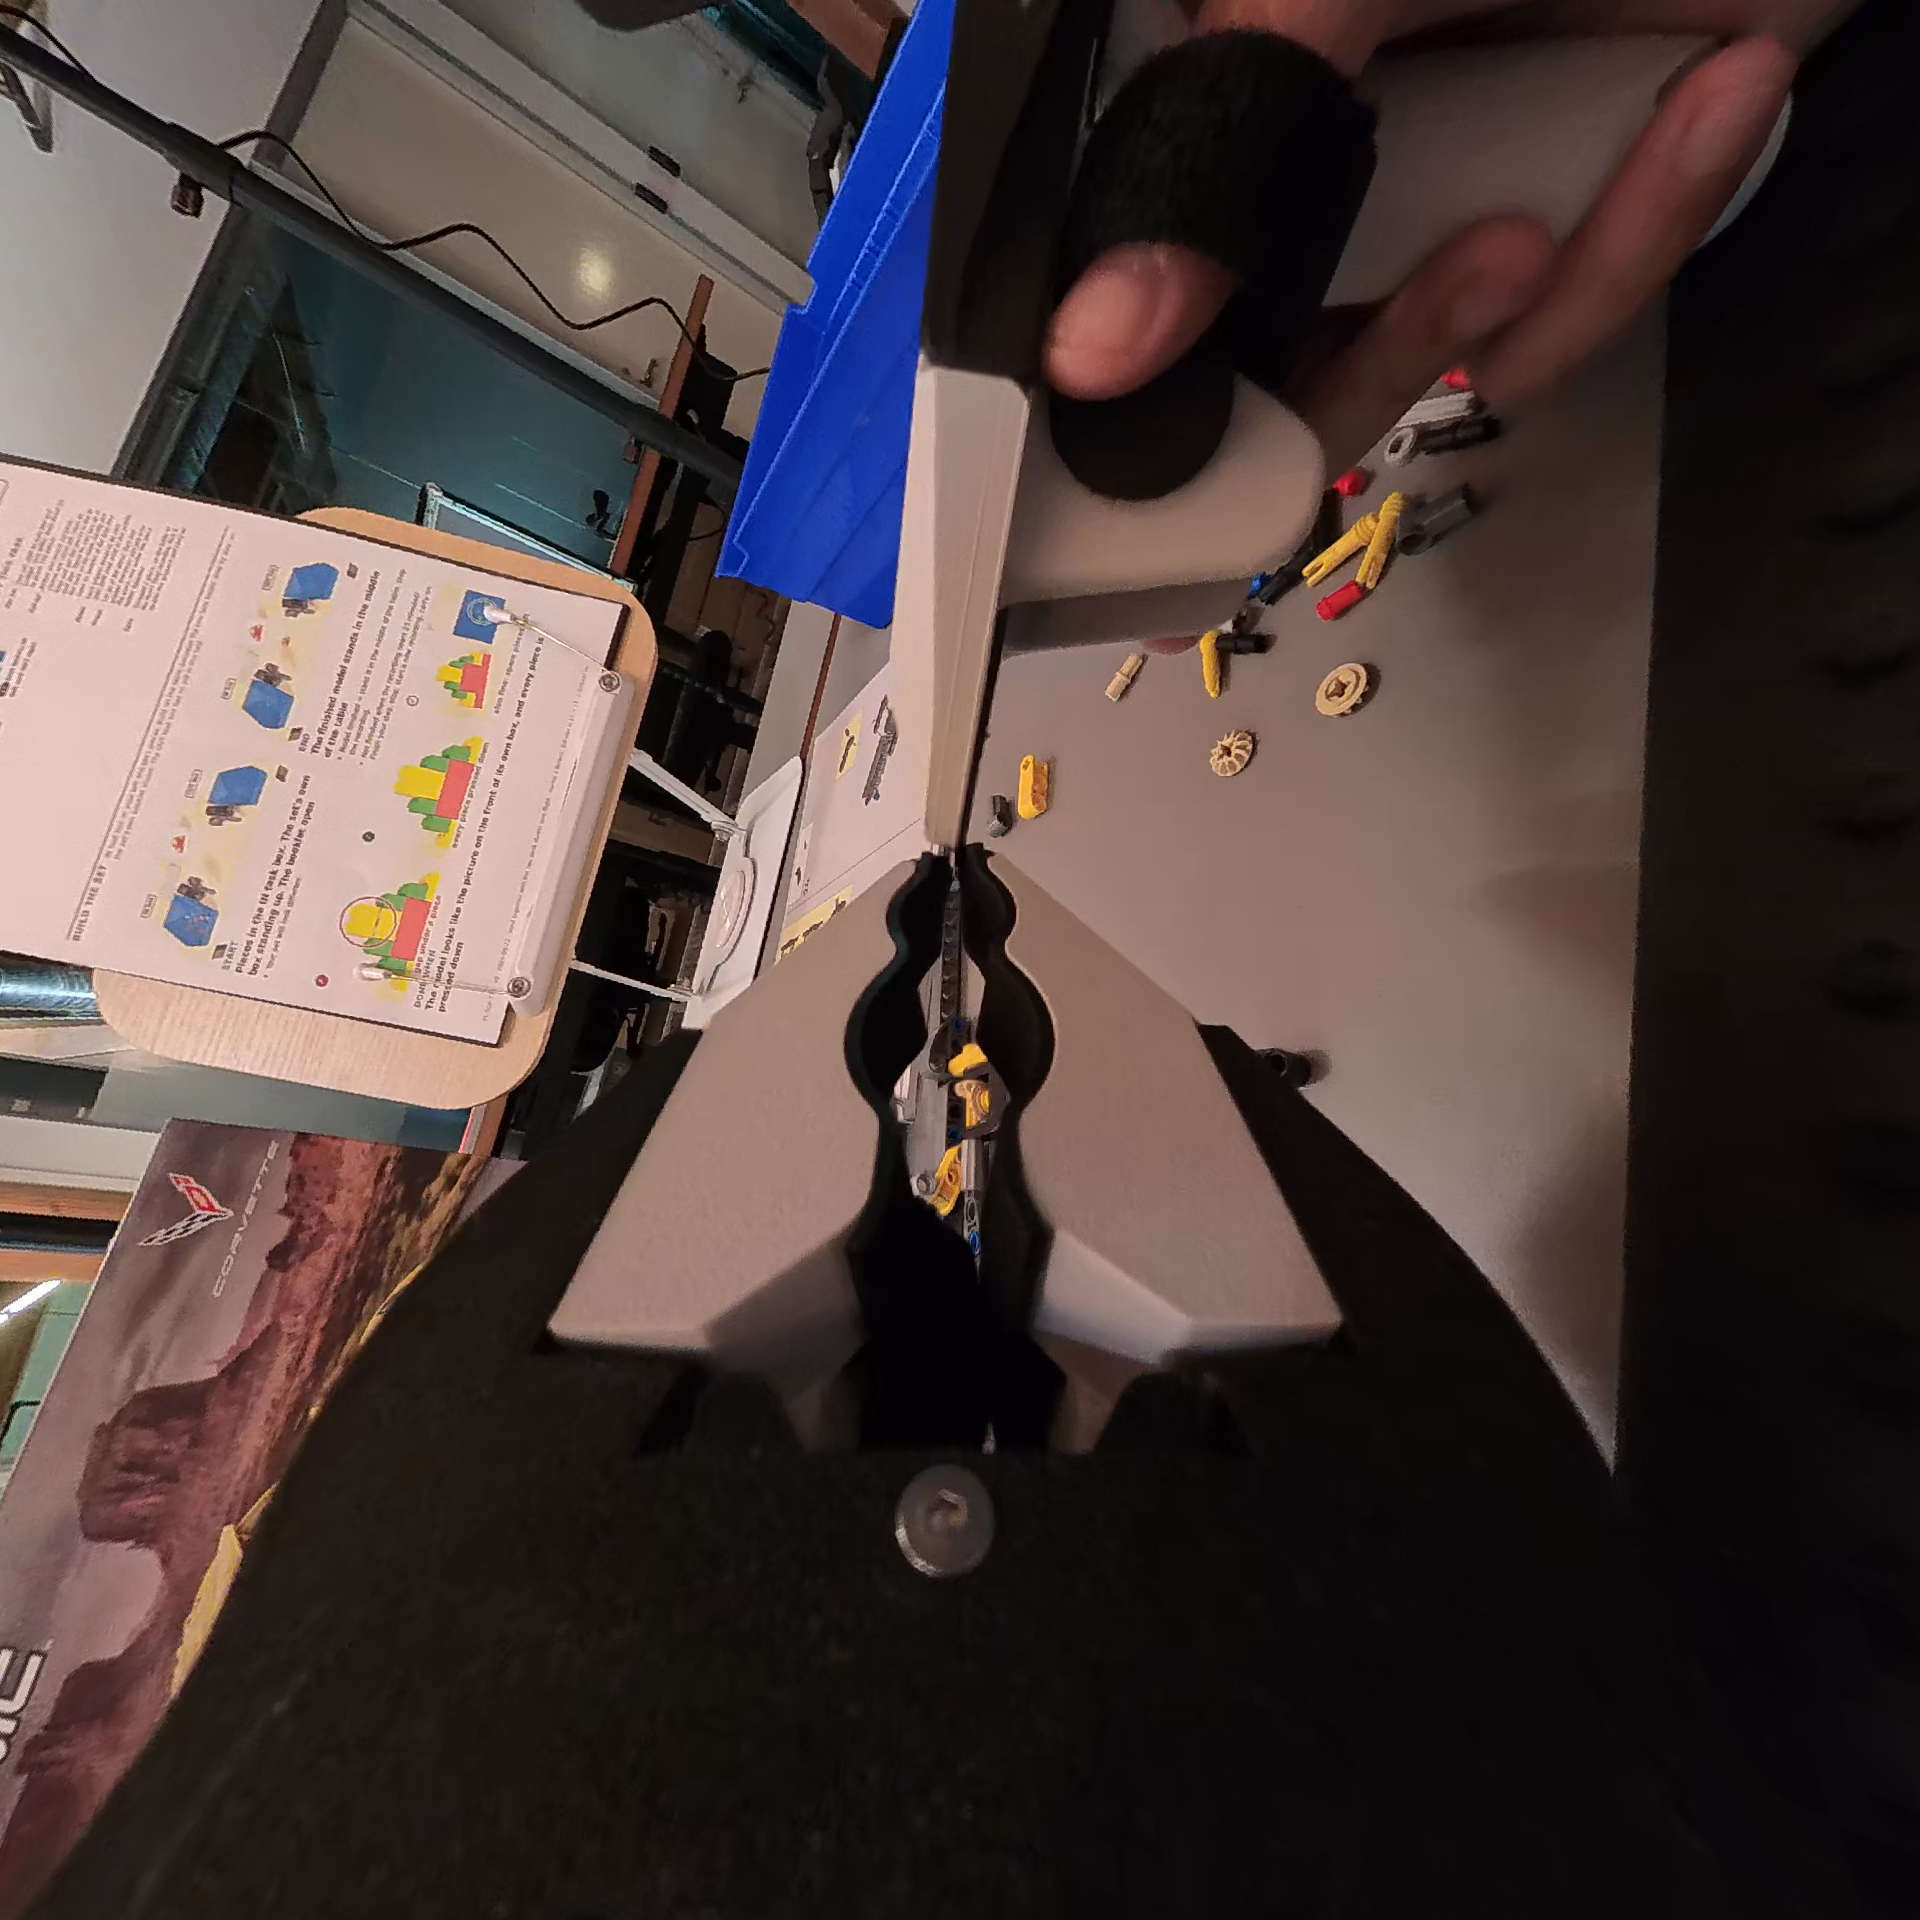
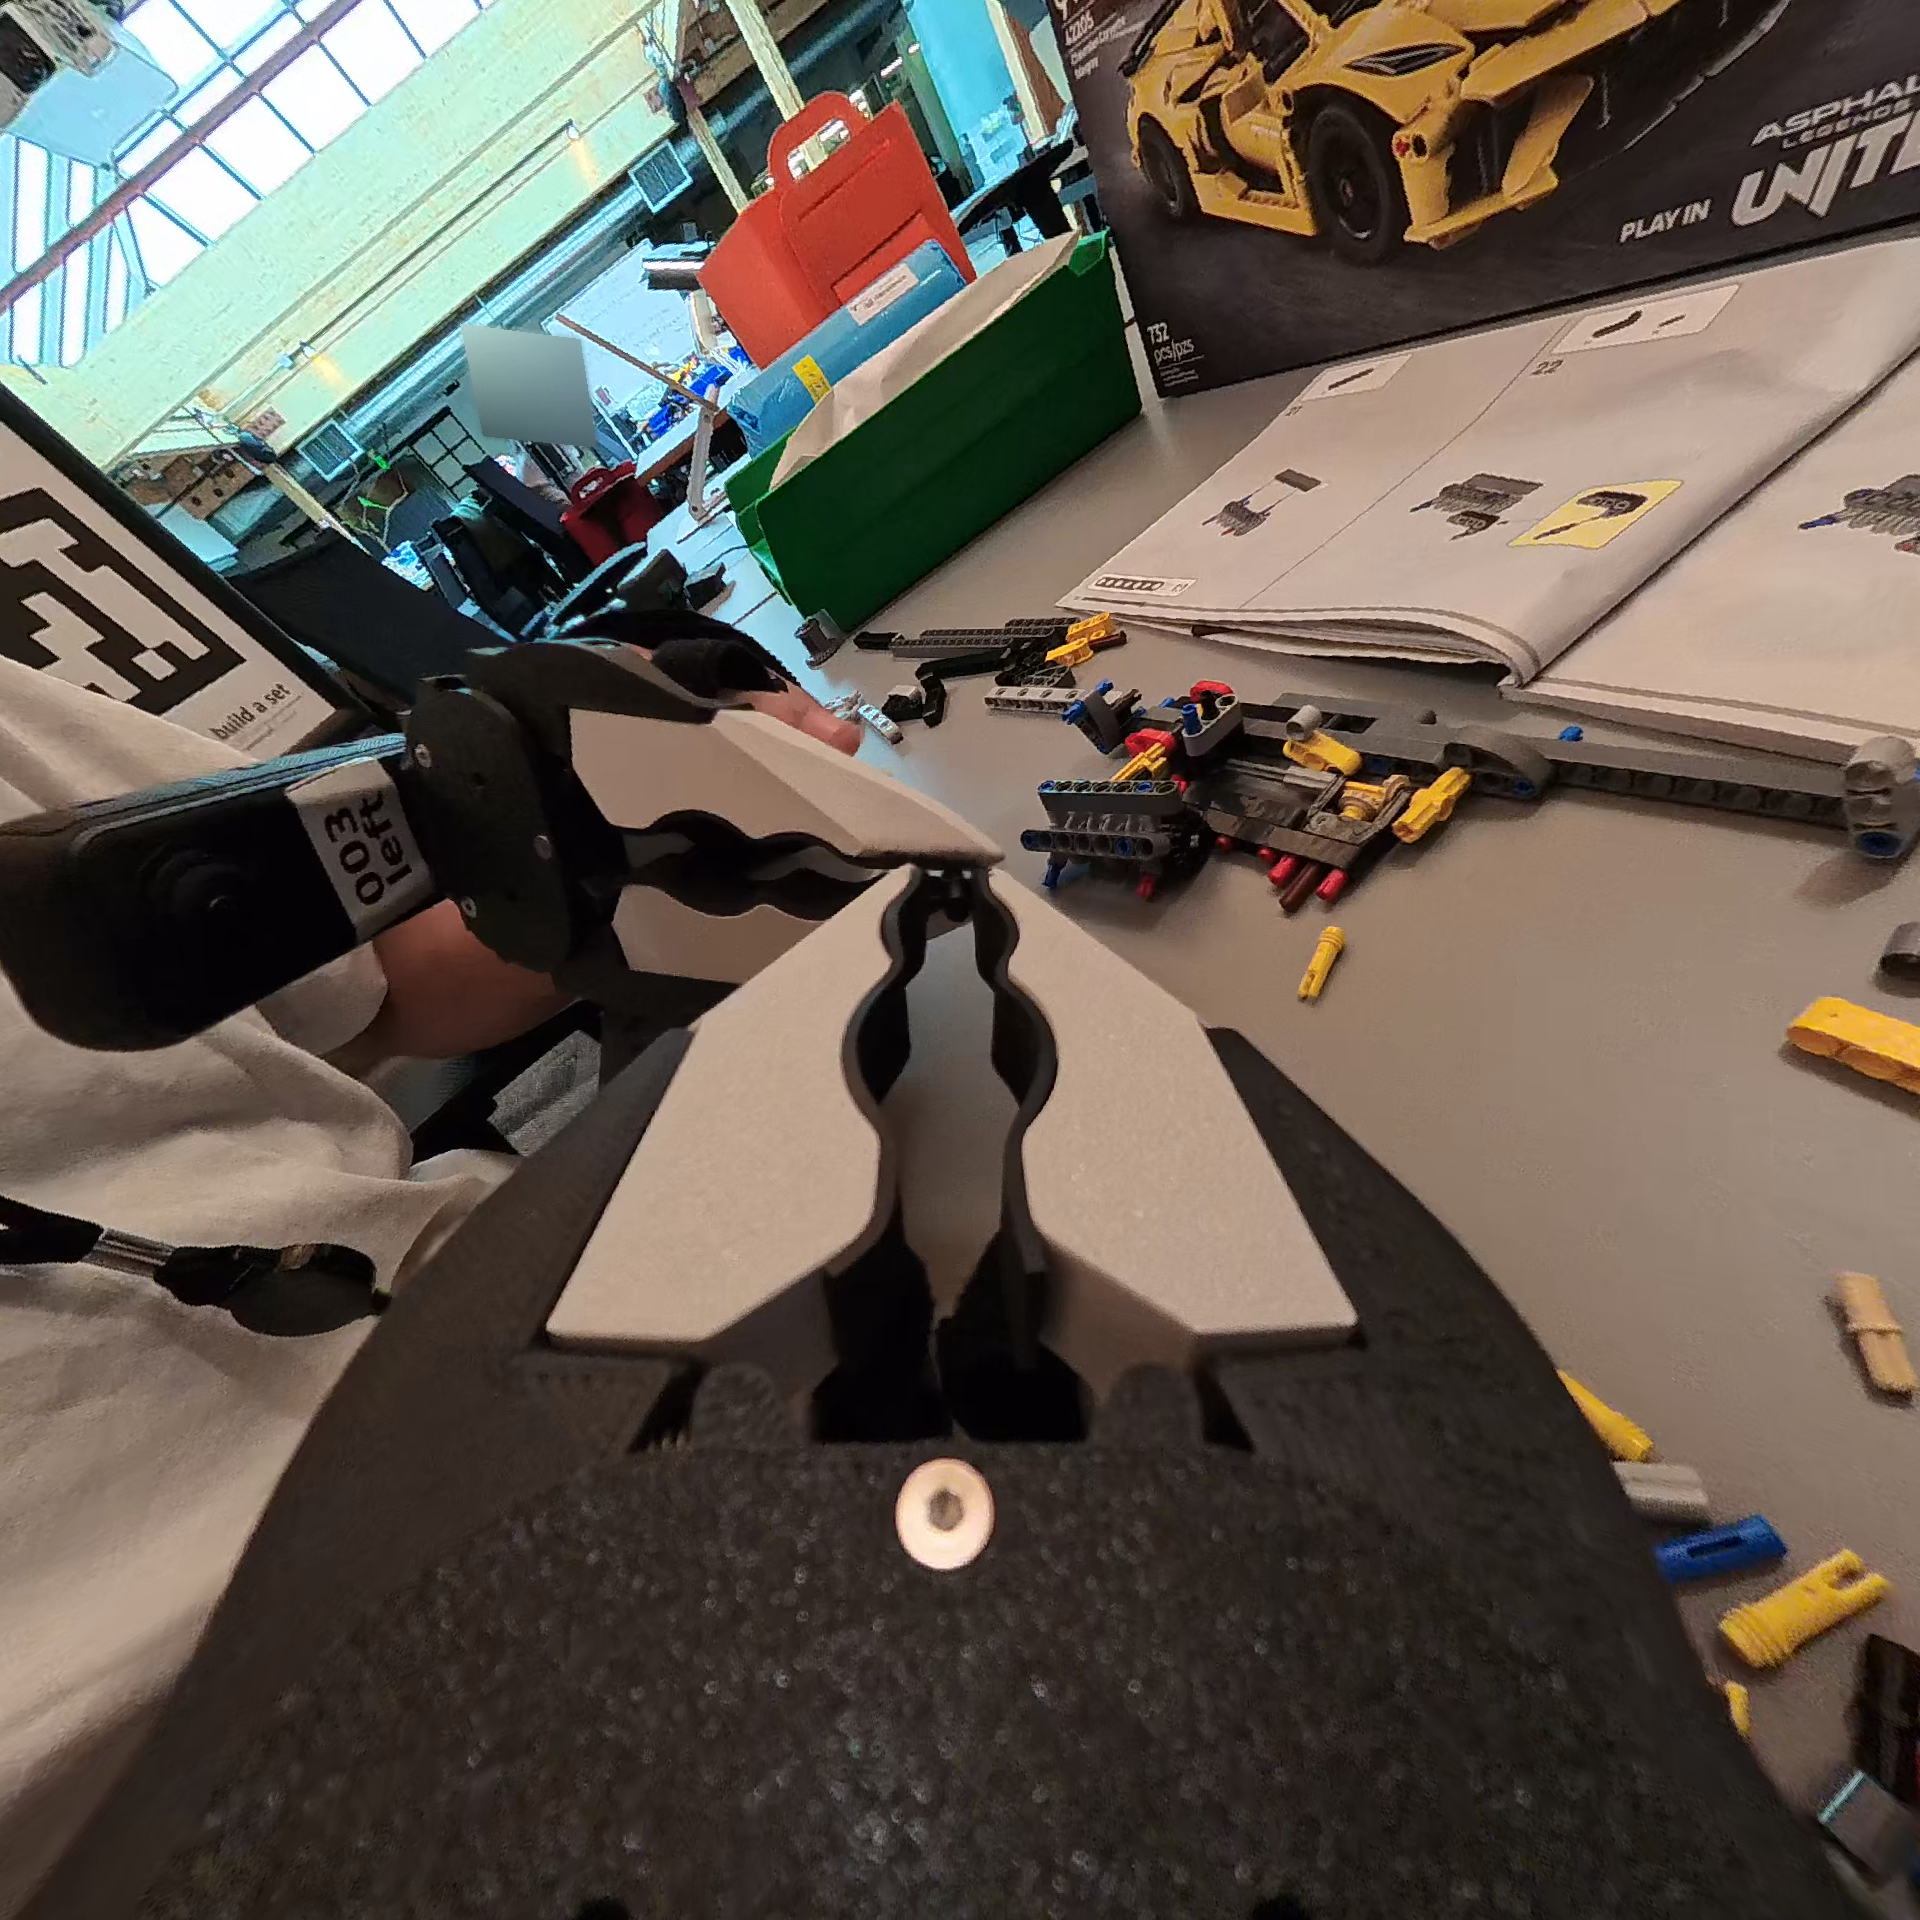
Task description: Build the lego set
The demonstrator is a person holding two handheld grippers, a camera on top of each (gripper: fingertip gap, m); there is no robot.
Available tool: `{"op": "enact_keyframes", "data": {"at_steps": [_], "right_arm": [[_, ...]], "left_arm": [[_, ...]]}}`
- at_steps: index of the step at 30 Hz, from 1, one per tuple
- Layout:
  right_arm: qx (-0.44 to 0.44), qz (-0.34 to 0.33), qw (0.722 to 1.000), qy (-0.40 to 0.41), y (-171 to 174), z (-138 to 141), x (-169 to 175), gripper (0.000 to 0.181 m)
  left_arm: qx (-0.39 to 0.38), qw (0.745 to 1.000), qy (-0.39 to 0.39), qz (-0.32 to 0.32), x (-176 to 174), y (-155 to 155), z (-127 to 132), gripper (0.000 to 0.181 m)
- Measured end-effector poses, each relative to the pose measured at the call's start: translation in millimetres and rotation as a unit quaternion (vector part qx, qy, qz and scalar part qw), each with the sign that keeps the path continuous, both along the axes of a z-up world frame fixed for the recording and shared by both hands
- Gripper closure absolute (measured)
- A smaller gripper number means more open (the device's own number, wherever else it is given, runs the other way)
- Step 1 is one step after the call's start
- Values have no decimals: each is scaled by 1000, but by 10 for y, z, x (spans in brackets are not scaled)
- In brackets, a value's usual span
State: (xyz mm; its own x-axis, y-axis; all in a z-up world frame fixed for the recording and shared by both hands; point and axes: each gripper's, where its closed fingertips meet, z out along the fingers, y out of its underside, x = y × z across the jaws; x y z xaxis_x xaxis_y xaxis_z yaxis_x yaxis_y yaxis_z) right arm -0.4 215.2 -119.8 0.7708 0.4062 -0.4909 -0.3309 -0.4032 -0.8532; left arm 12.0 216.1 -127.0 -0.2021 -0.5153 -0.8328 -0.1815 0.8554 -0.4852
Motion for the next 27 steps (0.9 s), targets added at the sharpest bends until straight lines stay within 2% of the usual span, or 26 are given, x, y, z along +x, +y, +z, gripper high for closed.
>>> {"op": "enact_keyframes", "data": {"at_steps": [14,19,22,23,25,27], "right_arm": [[0,-2,1000,-12,1,-13,2,176],[9,1,1000,-26,-11,9,-10,177],[13,-23,998,-53,-8,2,90,177],[12,-29,997,-63,-7,-14,120,177],[7,-39,995,-88,9,-75,142,177],[-7,-34,993,-111,26,-151,103,177]], "left_arm": [[-6,1000,0,2,-13,12,0,179],[-30,1000,3,-5,-39,22,10,179],[-117,990,69,29,-145,316,-140,178],[-171,979,107,30,-213,373,-230,178],[-276,947,163,20,-332,396,-348,157],[-339,919,203,-2,-429,326,-407,156]]}}
